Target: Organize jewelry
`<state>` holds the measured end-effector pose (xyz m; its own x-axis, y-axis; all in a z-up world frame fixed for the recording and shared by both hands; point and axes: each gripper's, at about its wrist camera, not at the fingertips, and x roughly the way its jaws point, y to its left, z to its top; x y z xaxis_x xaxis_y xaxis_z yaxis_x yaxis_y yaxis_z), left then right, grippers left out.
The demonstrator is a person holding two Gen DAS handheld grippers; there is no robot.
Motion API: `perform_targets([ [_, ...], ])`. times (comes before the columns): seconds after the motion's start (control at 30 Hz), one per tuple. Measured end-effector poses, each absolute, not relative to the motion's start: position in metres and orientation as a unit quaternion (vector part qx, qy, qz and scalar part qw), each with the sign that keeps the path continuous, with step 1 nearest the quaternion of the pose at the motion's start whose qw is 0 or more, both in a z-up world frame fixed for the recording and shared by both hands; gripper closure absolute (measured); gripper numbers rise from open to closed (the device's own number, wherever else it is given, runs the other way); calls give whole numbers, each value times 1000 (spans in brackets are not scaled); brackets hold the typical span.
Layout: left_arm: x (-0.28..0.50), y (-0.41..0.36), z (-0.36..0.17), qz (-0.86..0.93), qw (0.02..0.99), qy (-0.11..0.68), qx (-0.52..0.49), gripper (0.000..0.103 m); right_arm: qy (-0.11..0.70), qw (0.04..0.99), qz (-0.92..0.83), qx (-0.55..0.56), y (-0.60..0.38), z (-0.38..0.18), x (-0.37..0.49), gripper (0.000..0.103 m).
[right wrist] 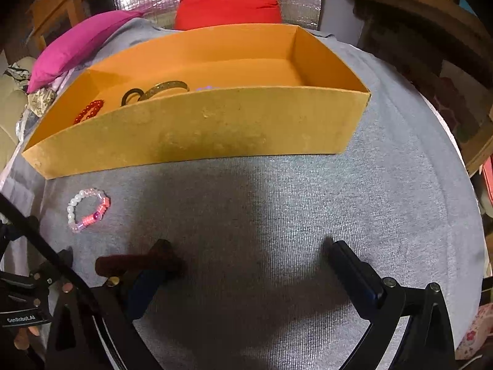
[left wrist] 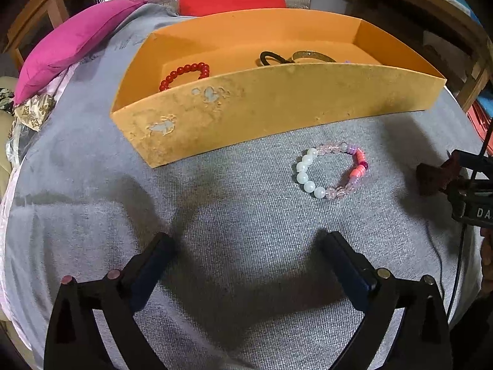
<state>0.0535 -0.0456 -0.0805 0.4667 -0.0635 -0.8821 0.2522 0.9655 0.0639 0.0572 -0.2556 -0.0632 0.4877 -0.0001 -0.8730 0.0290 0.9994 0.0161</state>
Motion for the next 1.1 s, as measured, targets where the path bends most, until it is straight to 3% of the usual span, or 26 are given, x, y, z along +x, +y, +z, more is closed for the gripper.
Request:
perform_targets([
  [0.37,56,-52,-78,-83,852,508,98,3,534,845,7,-11,-250,-55,42,2],
  [0.63,55,-60,-71,-76,857,496,121,3,489,872,-13,-8,-282,-16,33,4],
  [0.83,50,-71,-63,-69,871,462,156,3,503,855,18,128,-310,-20,36,18],
  [1.1,51,-63,-55,-71,877,452,146,3,499,860,59,90,-266,-26,38,21],
])
